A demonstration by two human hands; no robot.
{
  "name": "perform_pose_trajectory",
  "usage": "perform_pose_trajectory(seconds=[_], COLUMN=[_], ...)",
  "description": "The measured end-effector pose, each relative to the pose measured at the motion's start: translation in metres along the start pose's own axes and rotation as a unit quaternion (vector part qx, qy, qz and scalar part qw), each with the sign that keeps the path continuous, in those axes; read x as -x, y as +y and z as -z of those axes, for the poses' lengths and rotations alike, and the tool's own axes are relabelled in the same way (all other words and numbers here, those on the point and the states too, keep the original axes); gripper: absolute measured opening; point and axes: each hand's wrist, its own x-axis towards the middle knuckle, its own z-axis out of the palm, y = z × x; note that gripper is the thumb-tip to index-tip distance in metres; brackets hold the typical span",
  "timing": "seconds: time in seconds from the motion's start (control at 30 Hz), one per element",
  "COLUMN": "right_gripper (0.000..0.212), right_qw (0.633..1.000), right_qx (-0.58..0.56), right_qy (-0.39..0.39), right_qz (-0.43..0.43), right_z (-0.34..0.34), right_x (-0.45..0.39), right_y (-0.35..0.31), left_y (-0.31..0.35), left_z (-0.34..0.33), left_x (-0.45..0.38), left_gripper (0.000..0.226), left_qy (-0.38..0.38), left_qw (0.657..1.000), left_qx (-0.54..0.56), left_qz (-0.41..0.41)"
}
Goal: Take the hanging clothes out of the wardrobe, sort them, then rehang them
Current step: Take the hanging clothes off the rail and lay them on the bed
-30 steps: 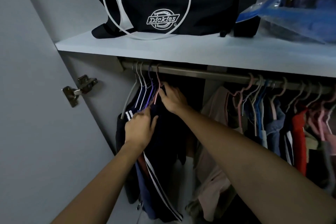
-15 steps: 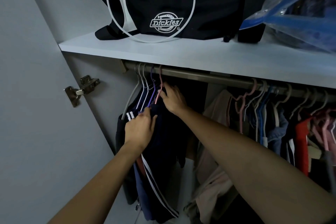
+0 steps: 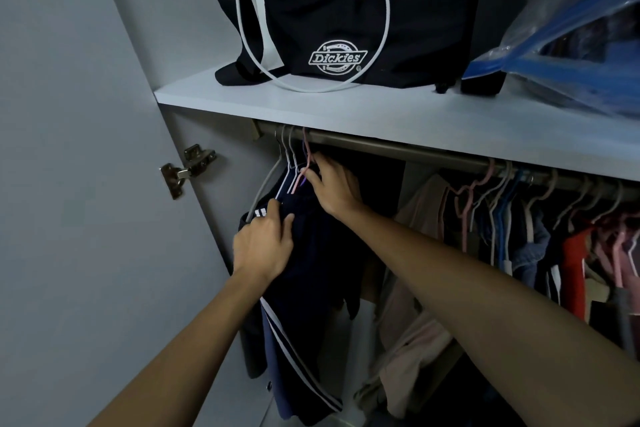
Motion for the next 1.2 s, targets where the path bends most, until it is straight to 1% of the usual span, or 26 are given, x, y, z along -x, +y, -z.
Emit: perform_pose_trajectory(seconds=[0.1, 0.17, 0.27, 0.33, 0.43, 0.5, 0.6, 0.73, 0.83, 0.9, 1.0, 1.13, 1.2], right_gripper=[0.029, 0.033, 0.033, 0.036, 0.039, 0.038, 0.045, 0.055, 0.058, 0.057, 0.055, 0.041, 0.039], right_qw=[1.000, 0.998, 0.990, 0.989, 0.992, 0.993, 0.992, 0.989, 0.983, 0.973, 0.953, 0.924, 0.906], right_qx=[0.013, 0.041, 0.091, 0.094, 0.049, -0.002, -0.055, -0.096, -0.127, -0.158, -0.187, -0.194, -0.202], right_qy=[0.014, 0.028, 0.077, 0.082, 0.053, 0.017, -0.015, -0.031, -0.044, -0.054, -0.097, -0.159, -0.194], right_qz=[0.025, 0.044, 0.069, 0.083, 0.108, 0.113, 0.110, 0.111, 0.128, 0.157, 0.216, 0.289, 0.317], right_z=[0.002, 0.002, 0.007, 0.013, 0.019, 0.022, 0.029, 0.029, 0.028, 0.030, 0.039, 0.055, 0.058], right_x=[0.011, 0.020, 0.038, 0.052, 0.076, 0.089, 0.102, 0.122, 0.135, 0.144, 0.156, 0.167, 0.181], right_y=[-0.013, -0.021, -0.038, -0.055, -0.081, -0.099, -0.119, -0.141, -0.159, -0.169, -0.184, -0.210, -0.222], left_y=[-0.012, -0.024, -0.044, -0.057, -0.069, -0.074, -0.084, -0.104, -0.115, -0.119, -0.122, -0.121, -0.117], left_z=[0.013, 0.026, 0.048, 0.062, 0.086, 0.102, 0.122, 0.143, 0.162, 0.176, 0.203, 0.243, 0.258], left_x=[0.013, 0.023, 0.042, 0.058, 0.082, 0.098, 0.121, 0.148, 0.170, 0.186, 0.214, 0.269, 0.307], left_gripper=[0.041, 0.043, 0.041, 0.037, 0.029, 0.026, 0.030, 0.043, 0.040, 0.040, 0.041, 0.041, 0.041], left_qy=[0.021, 0.022, 0.017, 0.017, -0.019, -0.033, -0.033, -0.007, 0.022, 0.042, 0.066, 0.112, 0.135], left_qw=[1.000, 1.000, 1.000, 1.000, 0.995, 0.992, 0.992, 0.993, 0.992, 0.989, 0.982, 0.967, 0.959], left_qx=[0.006, 0.001, 0.005, 0.025, 0.084, 0.104, 0.102, 0.099, 0.103, 0.122, 0.124, 0.109, 0.099], left_qz=[0.001, -0.008, -0.016, -0.006, 0.041, 0.063, 0.072, 0.071, 0.068, 0.079, 0.122, 0.202, 0.230])
